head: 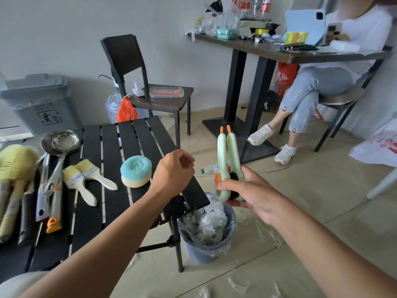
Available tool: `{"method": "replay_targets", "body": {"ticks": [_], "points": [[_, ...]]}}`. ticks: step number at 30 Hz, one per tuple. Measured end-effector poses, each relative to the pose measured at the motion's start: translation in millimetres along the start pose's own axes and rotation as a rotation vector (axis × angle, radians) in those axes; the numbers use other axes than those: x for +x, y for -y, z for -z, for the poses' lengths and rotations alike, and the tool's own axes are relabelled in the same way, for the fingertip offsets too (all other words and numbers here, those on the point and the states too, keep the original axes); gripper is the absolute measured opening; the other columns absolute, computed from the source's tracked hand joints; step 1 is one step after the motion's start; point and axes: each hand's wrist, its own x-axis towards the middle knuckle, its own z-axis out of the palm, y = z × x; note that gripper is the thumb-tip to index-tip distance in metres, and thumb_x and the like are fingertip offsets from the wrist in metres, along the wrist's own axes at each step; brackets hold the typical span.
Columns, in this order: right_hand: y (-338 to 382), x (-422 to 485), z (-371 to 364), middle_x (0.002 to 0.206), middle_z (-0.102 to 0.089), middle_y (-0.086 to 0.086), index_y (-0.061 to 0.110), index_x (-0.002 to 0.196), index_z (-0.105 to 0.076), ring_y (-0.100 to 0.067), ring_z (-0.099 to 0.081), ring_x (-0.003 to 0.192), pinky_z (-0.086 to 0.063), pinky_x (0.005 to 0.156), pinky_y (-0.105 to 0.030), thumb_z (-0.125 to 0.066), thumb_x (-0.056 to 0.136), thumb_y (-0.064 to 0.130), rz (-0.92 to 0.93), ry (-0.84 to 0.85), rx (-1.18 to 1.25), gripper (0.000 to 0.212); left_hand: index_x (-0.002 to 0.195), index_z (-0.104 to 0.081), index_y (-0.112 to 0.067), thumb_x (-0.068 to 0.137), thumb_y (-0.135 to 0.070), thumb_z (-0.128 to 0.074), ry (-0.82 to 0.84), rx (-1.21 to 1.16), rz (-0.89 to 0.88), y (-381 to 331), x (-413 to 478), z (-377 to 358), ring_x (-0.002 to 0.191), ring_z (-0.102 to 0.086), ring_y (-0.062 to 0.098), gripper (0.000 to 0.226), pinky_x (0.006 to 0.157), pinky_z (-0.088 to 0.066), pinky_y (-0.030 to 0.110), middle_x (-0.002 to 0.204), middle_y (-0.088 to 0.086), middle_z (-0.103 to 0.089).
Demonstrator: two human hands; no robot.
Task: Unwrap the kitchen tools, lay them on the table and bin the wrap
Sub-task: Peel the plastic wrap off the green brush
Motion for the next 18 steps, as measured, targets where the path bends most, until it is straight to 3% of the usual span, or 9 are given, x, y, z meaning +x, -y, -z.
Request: {"method": "replay_targets", "body": {"ticks": [4,7,11,13,16,18], "points": [[17.4,-0.3,-33.8,0.115,-0.074,-0.001,0.029,0.124,-0.057,-0.007,-0.078,0.090,-0.065,0.075,-0.030,-0.090,0.056,0.042,0.053,0.027,-0.147,0.077,0.101,-0.073,-0.024,0.090,-0.008,-0.066,-0.016,-0.007,-0.006,4.2,-12.3,30.2,0.091,-0.069,0.003,0.020,0.071,-0.048,0.015,0.096,-0.013,-0.074],[38.6,1.4,-67.0,0.113,-0.072,0.005,0.039,0.121,-0.053,-0.011,-0.076,0.093,-0.064,0.084,-0.040,-0.084,0.059,0.051,0.130,0.020,-0.346,0.070,0.102,-0.072,-0.024,0.090,-0.012,-0.066,-0.069,-0.001,-0.013,10.2,-21.9,63.6,0.091,-0.068,0.004,0.018,0.070,-0.048,0.010,0.096,-0.013,-0.073],[67.8,9.2,-106.2,0.099,-0.071,0.014,0.040,0.106,-0.059,-0.010,-0.067,0.094,-0.050,0.072,-0.035,-0.076,0.058,0.056,0.230,-0.040,-0.578,0.054,0.113,-0.065,-0.020,0.093,-0.017,-0.065,-0.069,0.126,-0.049,20.3,-31.8,111.6,0.097,-0.064,0.015,0.020,0.077,-0.049,0.024,0.108,-0.006,-0.068],[87.4,26.4,-131.0,0.108,-0.070,0.016,0.040,0.117,-0.058,-0.010,-0.066,0.098,-0.051,0.074,-0.035,-0.077,0.060,0.055,0.274,-0.028,-0.648,0.061,0.122,-0.057,-0.016,0.096,-0.019,-0.064,-0.036,0.271,-0.034,29.9,-36.9,136.6,0.108,-0.061,0.024,0.028,0.087,-0.051,0.034,0.118,0.002,-0.063],[117.3,70.3,-172.1,0.132,-0.058,0.015,0.040,0.150,-0.046,-0.014,-0.057,0.113,-0.046,0.080,-0.033,-0.085,0.070,0.044,0.335,-0.026,-0.773,0.089,0.129,-0.046,-0.011,0.099,-0.030,-0.069,0.041,0.483,0.027,44.7,-43.2,160.8,0.123,-0.057,0.033,0.042,0.097,-0.051,0.043,0.130,0.011,-0.056],[128.4,100.9,-205.1,0.132,-0.057,0.011,0.037,0.152,-0.046,-0.017,-0.054,0.112,-0.043,0.078,-0.032,-0.086,0.071,0.038,0.343,-0.001,-0.866,0.091,0.141,-0.040,-0.010,0.098,-0.044,-0.071,0.112,0.541,0.075,56.7,-45.7,170.9,0.132,-0.052,0.034,0.063,0.103,-0.047,0.045,0.140,0.014,-0.050]]}}
